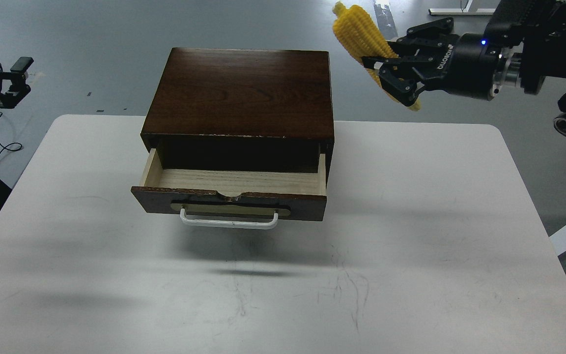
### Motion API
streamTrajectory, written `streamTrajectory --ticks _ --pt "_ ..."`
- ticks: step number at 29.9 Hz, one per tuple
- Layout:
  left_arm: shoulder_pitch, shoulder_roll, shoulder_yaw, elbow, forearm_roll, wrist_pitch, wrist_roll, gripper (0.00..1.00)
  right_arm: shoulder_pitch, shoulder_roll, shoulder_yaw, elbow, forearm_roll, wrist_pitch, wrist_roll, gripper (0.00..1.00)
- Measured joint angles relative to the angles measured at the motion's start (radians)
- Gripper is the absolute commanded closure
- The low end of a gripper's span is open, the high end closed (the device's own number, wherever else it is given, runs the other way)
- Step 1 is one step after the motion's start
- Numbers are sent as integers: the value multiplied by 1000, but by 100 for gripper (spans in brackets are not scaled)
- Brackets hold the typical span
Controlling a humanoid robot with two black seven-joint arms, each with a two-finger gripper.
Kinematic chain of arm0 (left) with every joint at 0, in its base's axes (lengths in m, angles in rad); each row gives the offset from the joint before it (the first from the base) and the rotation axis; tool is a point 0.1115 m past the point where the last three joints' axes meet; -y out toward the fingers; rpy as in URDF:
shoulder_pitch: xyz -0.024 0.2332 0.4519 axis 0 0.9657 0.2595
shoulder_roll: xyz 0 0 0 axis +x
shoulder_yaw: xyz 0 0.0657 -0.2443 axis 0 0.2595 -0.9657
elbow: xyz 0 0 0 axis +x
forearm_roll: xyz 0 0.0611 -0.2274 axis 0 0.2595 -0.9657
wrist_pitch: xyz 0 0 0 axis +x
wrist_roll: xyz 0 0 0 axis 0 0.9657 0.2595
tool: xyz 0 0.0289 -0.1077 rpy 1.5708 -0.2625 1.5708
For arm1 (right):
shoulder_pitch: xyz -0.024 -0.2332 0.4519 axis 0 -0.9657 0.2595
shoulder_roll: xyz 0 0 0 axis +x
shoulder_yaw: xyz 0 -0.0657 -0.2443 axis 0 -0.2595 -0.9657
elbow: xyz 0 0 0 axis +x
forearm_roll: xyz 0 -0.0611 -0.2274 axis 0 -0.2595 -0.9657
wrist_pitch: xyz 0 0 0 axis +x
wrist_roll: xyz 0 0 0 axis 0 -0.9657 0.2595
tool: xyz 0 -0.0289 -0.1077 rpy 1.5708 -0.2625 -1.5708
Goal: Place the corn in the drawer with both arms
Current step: 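Lift the corn cob and carry it over the open drawer, then lower the corn into the drawer and open the right gripper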
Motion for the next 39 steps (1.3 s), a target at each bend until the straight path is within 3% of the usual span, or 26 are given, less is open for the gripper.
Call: streamTrajectory --ticks 5,15,23,25,27,29,35,39 --pt "-1 15 0 0 0 0 0 2 28 126 -5 -1 -142 -34 49 93" --pt "-1 26 0 -1 0 1 0 2 112 346 -184 -67 -198 -97 52 93" --pt "-1 41 -2 -3 -1 1 0 2 116 415 -247 -136 -198 -159 52 91" --pt "-1 45 -2 -4 -1 1 0 2 115 426 -252 -143 -198 -165 52 84" --pt "-1 49 -2 -5 -1 0 0 2 111 437 -254 -150 -198 -167 52 65" --pt "-1 54 -2 -6 -1 0 0 2 107 448 -255 -160 -198 -169 52 56" --pt "-1 58 -2 -8 -1 0 0 2 84 464 -255 -196 -198 -192 51 13" --pt "-1 58 -2 -8 -1 0 0 2 69 464 -255 -205 -198 -202 51 6"
